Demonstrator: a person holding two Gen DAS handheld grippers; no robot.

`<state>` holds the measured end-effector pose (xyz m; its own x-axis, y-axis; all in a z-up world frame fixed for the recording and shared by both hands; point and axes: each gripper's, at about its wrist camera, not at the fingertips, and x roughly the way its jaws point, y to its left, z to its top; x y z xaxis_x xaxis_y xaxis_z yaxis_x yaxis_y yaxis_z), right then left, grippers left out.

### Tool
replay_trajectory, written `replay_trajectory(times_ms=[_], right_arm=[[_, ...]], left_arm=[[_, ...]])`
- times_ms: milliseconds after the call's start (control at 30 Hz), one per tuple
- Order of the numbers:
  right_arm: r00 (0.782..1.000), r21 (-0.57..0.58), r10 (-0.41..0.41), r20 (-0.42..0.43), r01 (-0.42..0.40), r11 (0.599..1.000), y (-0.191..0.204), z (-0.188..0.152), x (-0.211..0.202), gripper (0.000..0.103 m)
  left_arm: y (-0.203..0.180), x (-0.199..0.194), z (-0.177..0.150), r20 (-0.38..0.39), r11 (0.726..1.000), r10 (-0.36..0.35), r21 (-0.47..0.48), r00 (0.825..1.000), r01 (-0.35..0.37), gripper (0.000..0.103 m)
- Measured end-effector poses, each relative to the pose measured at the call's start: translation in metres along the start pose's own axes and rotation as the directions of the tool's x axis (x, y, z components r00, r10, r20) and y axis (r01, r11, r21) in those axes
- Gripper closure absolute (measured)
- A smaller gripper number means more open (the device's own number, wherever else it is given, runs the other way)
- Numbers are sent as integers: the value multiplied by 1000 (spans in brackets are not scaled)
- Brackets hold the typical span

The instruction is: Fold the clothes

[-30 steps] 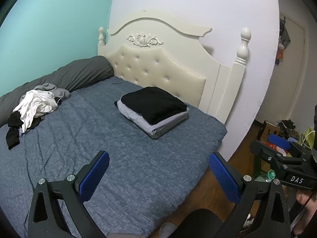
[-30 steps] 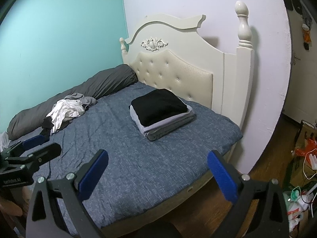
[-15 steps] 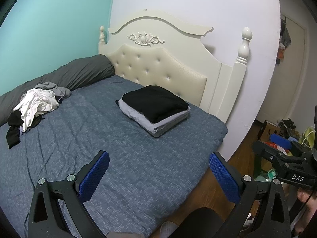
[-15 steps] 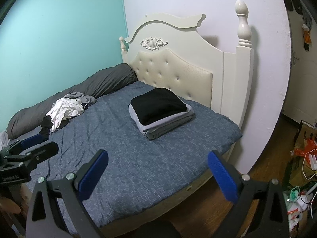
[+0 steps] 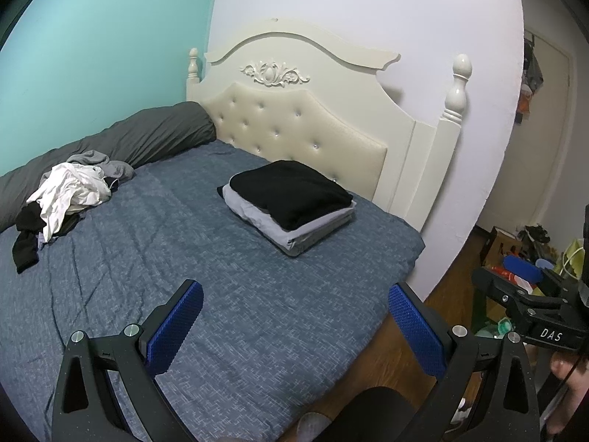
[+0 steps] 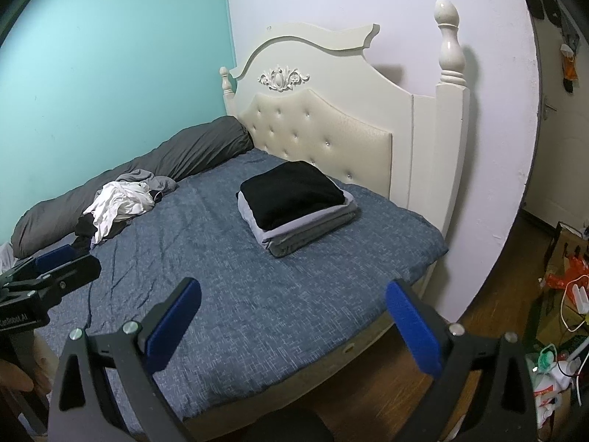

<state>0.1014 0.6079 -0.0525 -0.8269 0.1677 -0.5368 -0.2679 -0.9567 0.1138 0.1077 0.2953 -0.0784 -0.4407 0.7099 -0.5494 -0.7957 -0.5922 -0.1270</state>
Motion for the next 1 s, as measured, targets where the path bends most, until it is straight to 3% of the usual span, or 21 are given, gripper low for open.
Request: replay_trajectory(times_ms=[1000], right_arm=[[1000,-1,5,-2,-5,1000,3,0,1,2]], left_arm=[[3,2,-1,-9,1000,-5,-9,1000,5,1]])
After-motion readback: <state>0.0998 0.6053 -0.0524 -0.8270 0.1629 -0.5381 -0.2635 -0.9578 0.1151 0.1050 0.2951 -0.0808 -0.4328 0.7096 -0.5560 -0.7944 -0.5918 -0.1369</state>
